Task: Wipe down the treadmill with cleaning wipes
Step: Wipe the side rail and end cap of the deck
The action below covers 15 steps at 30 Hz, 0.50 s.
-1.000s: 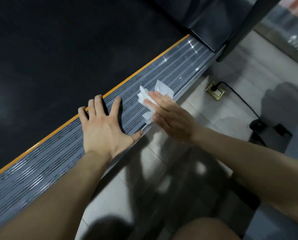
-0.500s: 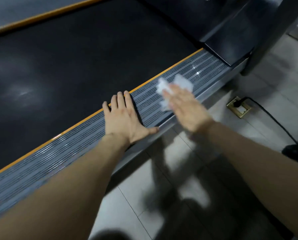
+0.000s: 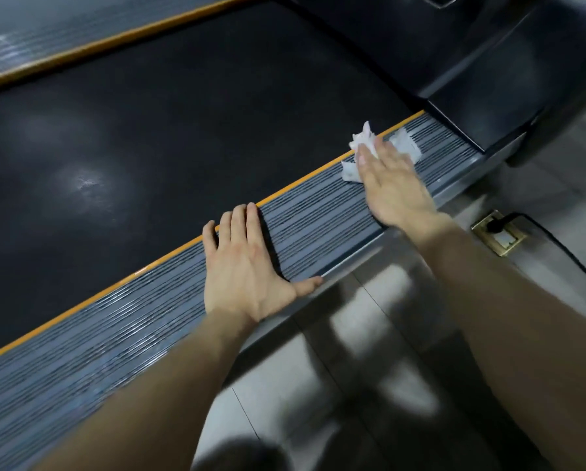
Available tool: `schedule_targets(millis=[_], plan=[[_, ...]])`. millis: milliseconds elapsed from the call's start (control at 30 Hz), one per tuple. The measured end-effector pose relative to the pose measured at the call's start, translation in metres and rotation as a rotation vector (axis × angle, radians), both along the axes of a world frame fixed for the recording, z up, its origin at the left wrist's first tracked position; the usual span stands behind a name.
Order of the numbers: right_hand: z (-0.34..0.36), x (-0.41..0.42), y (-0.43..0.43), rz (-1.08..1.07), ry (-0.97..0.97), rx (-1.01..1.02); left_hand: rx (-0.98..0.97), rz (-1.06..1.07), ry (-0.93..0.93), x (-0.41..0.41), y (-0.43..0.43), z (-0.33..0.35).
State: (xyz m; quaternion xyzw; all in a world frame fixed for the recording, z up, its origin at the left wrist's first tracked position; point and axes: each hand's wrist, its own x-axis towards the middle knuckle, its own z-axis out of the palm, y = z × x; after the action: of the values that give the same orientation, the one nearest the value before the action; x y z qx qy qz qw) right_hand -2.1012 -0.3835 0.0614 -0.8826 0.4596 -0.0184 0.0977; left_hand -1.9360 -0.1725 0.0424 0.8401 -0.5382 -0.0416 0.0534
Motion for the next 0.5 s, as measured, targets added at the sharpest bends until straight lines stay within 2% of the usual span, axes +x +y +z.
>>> schedule_targets(millis=[33, 67, 100, 133, 167, 200, 233, 300, 333, 367, 400, 433, 500], plan=[[-0.001, 0.006, 0.009, -0.032, -0.013, -0.005, -0.008, -0.004, -0.003, 0.0, -0.001, 0.0], [-0.006, 0.015, 0.027, 0.136, -0.02, -0.089, -0.014, -0.005, -0.008, 0.0, -0.001, 0.0], [-0.008, 0.022, 0.049, 0.398, -0.025, -0.135, -0.017, -0.004, -0.011, 0.0, -0.001, 0.0], [-0.01, 0.025, 0.066, 0.624, -0.052, -0.11, -0.023, -0.004, -0.008, 0.001, -0.001, -0.001], [-0.007, 0.021, 0.073, 0.708, -0.068, -0.017, -0.03, -0.004, -0.006, 0.0, 0.0, -0.002], [-0.004, 0.014, 0.063, 0.728, -0.081, -0.024, -0.031, -0.007, -0.011, 0.0, -0.001, -0.002], [-0.002, 0.007, 0.045, 0.639, -0.111, -0.064, -0.021, -0.009, -0.017, 0.0, -0.001, -0.003], [-0.003, -0.016, 0.001, 0.211, -0.121, -0.151, -0.002, -0.014, -0.03, 0.001, -0.001, -0.004], [0.002, -0.029, -0.015, -0.032, -0.086, -0.093, 0.003, -0.013, -0.034, 0.001, -0.001, -0.003], [0.005, -0.035, -0.022, -0.206, -0.058, -0.009, 0.017, -0.017, -0.036, 0.001, -0.003, -0.002], [0.007, -0.032, -0.019, -0.241, -0.056, 0.045, 0.041, -0.025, -0.036, 0.0, -0.003, -0.001], [0.01, -0.022, -0.003, -0.122, -0.041, 0.017, 0.067, -0.031, -0.037, 0.0, -0.002, -0.001], [0.006, -0.005, 0.04, 0.392, -0.069, -0.044, 0.101, -0.046, -0.041, -0.003, -0.003, 0.002]])
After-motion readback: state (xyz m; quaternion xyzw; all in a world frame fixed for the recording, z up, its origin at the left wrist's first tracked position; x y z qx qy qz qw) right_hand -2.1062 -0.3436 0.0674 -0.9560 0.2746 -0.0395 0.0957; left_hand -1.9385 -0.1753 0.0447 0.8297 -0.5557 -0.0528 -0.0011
